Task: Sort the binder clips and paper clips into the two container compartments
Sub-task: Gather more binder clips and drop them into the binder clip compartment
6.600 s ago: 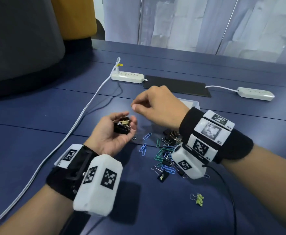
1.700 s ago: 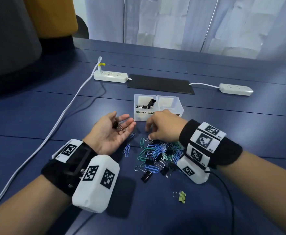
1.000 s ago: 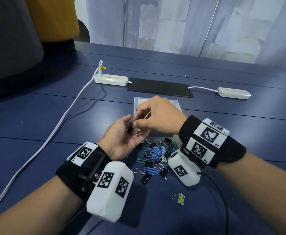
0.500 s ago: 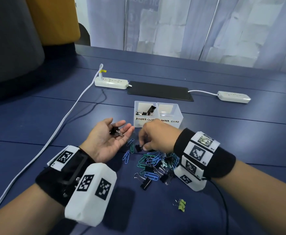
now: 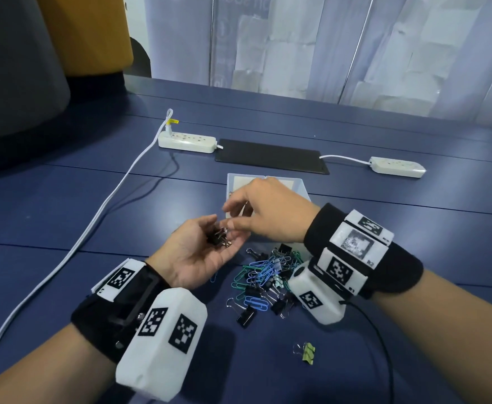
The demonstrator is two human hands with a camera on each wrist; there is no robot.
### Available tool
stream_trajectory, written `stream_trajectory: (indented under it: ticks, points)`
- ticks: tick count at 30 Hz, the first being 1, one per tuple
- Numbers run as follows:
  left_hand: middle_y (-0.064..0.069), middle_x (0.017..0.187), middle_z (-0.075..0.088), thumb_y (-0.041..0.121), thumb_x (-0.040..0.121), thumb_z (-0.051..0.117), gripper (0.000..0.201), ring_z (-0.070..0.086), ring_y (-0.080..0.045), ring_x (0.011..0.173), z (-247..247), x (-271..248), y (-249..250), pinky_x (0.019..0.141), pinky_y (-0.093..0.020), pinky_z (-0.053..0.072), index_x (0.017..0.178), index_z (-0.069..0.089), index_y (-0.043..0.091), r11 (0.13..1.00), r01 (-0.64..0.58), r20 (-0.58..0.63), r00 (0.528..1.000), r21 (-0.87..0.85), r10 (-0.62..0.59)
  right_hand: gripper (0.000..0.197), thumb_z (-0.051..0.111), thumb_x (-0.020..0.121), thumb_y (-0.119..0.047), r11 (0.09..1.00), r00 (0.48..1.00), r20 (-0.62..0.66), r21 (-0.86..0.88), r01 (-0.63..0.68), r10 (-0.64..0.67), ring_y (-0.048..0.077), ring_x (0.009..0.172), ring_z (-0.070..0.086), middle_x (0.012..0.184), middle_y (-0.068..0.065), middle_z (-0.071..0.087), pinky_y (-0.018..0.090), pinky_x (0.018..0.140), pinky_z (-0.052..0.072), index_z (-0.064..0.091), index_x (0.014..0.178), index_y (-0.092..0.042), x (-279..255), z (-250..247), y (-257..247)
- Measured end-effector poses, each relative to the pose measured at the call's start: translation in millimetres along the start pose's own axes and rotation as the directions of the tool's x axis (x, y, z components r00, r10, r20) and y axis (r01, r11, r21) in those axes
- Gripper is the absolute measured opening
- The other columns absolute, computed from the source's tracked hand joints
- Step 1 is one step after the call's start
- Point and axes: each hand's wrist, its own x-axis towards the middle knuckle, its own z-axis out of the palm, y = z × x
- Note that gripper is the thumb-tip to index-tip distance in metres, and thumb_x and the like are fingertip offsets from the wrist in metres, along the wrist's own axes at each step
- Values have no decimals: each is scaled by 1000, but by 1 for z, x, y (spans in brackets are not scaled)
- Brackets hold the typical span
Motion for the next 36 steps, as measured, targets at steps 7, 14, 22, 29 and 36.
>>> stream_trajectory:
  ticks: [7,14,22,29,36]
  points:
    - [-21,90,58,22,101,35,37,61,-30,86,-10,-8,11,65,-37,56,95,58,-7,997,-65,-94,993,28,68,22,74,76,-28,976,968,182,-167,-141,171,20,75,59,75,-1,61,24,68,45,72,89,-11,-17,14,12]
    - [-21,92,58,23,99,40,34,59,-27,99,-6,-9,7,69,-41,56,96,58,-6,994,-85,-96,991,63,91,21,76,69,-17,979,963,193,-124,-164,186,17,70,58,72,0,63,21,62,47,73,89,-9,-13,18,11]
    - [-19,93,59,22,99,40,31,57,-27,99,3,-2,-7,71,-40,57,102,57,-4,997,-60,-32,998,38,61,20,76,71,-26,991,993,-40,87,-105,109,2,57,57,73,-3,72,4,55,39,74,90,-18,-7,-10,6]
    - [-20,75,64,21,101,32,40,59,-24,74,12,2,-15,59,-25,57,93,59,-7,999,-51,-28,998,-12,51,18,72,78,-29,995,991,-95,9,-98,98,6,62,56,78,0,71,18,61,39,74,90,-16,-17,-13,14]
    - [-21,84,61,24,101,36,39,60,-26,73,11,0,-11,54,-26,57,90,58,-5,996,-60,-80,995,66,65,34,61,78,4,980,943,267,-73,-186,199,10,88,68,102,4,75,23,85,55,74,103,-15,-38,-8,45]
